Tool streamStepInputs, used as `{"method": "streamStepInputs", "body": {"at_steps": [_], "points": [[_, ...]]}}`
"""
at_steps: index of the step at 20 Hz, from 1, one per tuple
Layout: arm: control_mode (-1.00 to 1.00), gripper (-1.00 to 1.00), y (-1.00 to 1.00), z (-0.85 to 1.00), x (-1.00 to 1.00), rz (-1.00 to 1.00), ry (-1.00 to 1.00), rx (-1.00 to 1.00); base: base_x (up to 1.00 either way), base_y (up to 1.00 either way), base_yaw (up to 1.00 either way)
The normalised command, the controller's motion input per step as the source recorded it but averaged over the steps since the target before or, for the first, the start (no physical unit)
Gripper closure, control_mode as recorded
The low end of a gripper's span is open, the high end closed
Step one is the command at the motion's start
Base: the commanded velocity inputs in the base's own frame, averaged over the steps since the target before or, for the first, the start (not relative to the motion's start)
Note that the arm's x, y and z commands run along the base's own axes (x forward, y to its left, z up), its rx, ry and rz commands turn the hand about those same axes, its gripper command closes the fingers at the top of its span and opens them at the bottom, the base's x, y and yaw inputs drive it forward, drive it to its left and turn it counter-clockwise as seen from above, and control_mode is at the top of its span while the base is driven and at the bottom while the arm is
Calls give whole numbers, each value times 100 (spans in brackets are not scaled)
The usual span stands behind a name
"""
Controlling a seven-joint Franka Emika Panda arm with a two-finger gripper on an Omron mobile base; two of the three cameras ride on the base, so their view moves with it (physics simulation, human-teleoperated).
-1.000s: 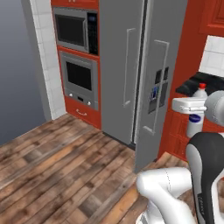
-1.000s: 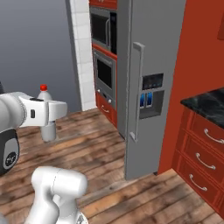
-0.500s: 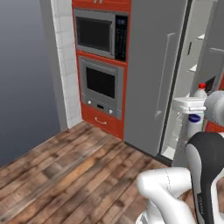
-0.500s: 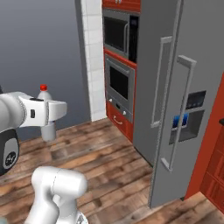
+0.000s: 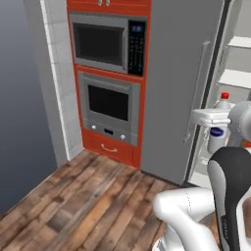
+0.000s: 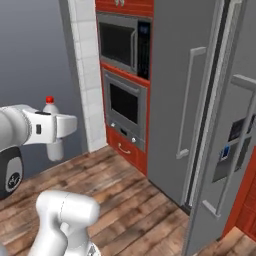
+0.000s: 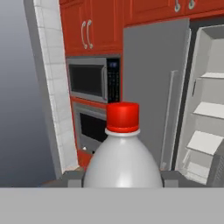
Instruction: Take the bottled waters from the counter and place them in the freezer to freeze. Close the freezer door after placing the bottles.
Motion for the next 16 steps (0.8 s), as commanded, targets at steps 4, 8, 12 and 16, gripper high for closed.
{"method": "streamStepInputs", "body": {"at_steps": [4,8,12,16], "points": [[100,100,0,0,0,0,0,0,69,45,-58],[100,100,0,0,0,0,0,0,78,56,-58],[100,100,0,0,0,0,0,0,76,59,-59],[100,100,0,0,0,0,0,0,67,27,-63]]}}
